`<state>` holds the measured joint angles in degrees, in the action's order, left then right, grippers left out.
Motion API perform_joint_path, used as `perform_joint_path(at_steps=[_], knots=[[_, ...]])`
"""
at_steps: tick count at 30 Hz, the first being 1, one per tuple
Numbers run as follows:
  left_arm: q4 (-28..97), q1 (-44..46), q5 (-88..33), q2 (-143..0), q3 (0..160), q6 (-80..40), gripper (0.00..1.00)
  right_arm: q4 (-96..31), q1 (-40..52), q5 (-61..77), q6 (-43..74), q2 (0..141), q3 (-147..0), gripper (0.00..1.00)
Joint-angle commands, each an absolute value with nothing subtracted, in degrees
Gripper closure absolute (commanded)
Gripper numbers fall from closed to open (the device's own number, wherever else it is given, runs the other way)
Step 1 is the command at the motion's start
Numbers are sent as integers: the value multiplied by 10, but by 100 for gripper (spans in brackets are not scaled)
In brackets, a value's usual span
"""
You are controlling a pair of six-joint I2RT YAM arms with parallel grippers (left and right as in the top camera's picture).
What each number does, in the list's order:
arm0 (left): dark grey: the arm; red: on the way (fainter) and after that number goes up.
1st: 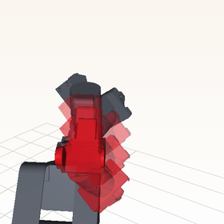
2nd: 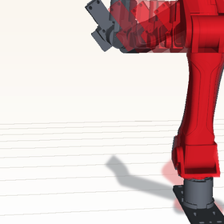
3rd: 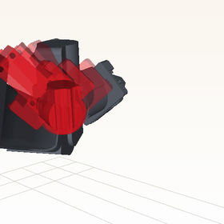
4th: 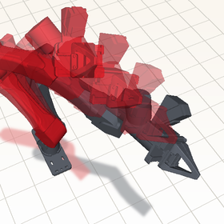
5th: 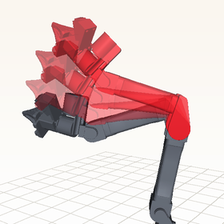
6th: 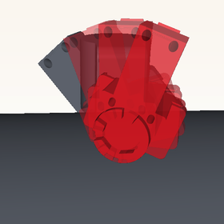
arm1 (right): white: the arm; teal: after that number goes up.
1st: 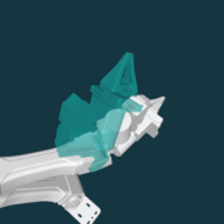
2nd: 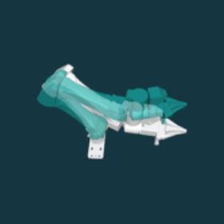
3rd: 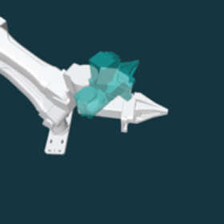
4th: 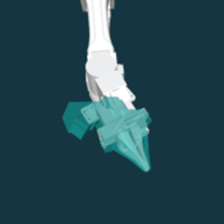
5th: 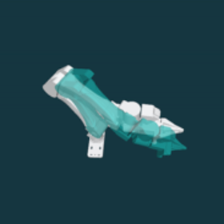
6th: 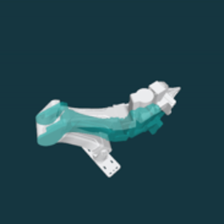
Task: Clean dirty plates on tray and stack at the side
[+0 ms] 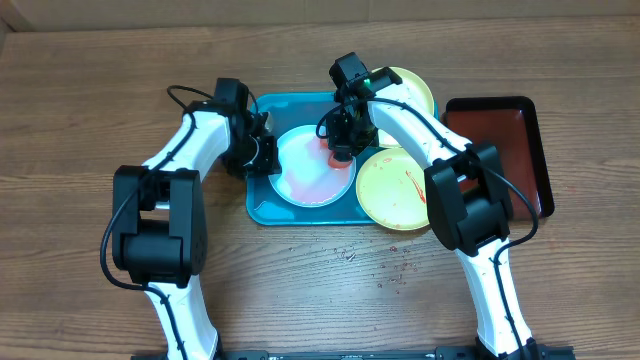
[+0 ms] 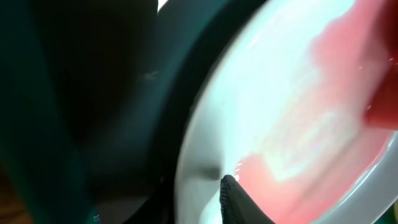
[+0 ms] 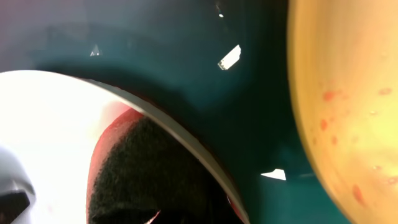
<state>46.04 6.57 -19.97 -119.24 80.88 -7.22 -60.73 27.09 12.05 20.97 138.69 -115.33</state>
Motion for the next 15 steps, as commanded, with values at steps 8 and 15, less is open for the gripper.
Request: perform_joint_path(at_steps=[8, 15], knots=[[429, 68, -189, -1206, 784, -90, 96, -610, 280, 184, 177, 1413, -1157, 96], [478, 56, -174, -1175, 856, -90, 96, -677, 275, 202, 176, 1339, -1221, 96]])
